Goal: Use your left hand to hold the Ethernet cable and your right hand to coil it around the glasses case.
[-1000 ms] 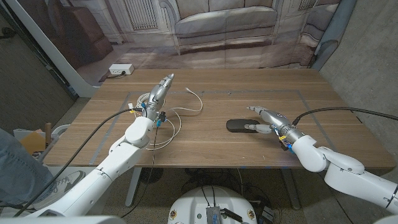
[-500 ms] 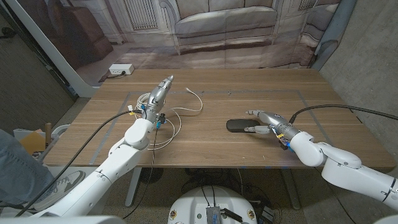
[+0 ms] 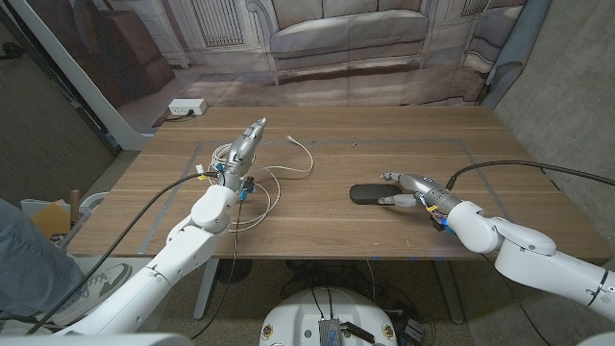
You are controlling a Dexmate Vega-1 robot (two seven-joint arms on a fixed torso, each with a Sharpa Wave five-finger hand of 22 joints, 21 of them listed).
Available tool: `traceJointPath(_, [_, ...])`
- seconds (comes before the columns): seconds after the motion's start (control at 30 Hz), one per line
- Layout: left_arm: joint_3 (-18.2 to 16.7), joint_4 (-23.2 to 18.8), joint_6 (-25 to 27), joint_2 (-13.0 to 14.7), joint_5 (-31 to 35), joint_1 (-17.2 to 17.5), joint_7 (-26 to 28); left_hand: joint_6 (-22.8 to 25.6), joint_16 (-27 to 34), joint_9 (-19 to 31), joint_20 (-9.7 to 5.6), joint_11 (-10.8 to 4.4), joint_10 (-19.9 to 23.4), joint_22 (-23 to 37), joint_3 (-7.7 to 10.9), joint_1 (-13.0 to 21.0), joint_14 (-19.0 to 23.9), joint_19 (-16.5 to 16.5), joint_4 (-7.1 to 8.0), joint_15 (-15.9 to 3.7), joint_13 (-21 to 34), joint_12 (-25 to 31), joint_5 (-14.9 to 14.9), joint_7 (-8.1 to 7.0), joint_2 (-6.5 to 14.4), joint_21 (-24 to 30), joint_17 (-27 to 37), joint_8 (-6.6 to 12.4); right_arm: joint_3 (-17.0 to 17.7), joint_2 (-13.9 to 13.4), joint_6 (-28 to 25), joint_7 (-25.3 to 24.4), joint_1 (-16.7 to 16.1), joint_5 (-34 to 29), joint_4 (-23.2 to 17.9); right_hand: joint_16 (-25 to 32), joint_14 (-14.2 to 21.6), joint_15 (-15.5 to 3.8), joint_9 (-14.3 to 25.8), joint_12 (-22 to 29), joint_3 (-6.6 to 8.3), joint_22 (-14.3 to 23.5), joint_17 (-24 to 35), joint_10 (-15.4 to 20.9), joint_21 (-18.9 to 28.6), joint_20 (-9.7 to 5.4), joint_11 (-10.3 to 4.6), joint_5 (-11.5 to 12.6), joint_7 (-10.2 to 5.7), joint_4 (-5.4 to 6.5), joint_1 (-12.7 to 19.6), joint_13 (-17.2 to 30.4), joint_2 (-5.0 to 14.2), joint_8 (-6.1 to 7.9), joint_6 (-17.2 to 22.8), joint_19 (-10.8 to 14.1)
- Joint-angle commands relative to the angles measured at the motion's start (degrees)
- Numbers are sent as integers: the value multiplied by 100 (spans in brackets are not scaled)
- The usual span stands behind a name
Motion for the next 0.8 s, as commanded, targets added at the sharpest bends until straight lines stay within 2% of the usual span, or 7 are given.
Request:
traceJointPath(0.03, [-41, -13, -31, 5, -52, 79, 16, 9, 5, 29, 11, -11, -3, 16, -17, 12, -26, -40, 7, -2, 15, -18, -11, -3, 30, -4, 22, 19, -164, 68, 148, 39, 172, 58, 250, 35, 79, -46, 1, 22, 64, 18, 14, 67, 46, -49, -30, -21, -26, -10, 67, 16, -3, 26, 81, 66])
traceJointPath(0.53, [1, 31, -1, -26, -71, 41, -23, 13, 10, 29, 45, -14, 1, 18, -29, 6, -30, -46, 14, -1, 16, -11, -21, -9, 38, -3, 23, 25, -212, 86, 335, -29, 177, 137, 439, 42, 219, -86, 4, 55, 117, 22, 13, 199, 66, -55, -88, -28, -77, -14, 150, 18, 2, 53, 204, 145])
traceJointPath(0.57, [5, 34, 1, -25, -70, 37, -29, 15, 11, 30, 45, -17, 3, 18, -29, 6, -31, -46, 14, -1, 16, -10, -22, -15, 39, -2, 23, 26, -204, 98, 391, -45, 175, 174, 485, 41, 241, -105, 5, 52, 132, 22, 13, 203, 69, -63, -151, -27, -89, -17, 174, 18, 9, 49, 208, 159])
traceJointPath(0.8, [12, 38, 27, -36, -81, 32, -21, 24, 14, 30, 64, -21, -4, 18, -34, 5, -30, -47, 18, -2, 16, -11, -27, -17, 45, -1, 23, 31, -223, 150, 519, -215, 169, 123, 636, 81, 562, -258, 11, 139, 235, 27, 5, 509, 127, -105, -283, -17, -214, -46, 370, 17, 26, 88, 396, 357])
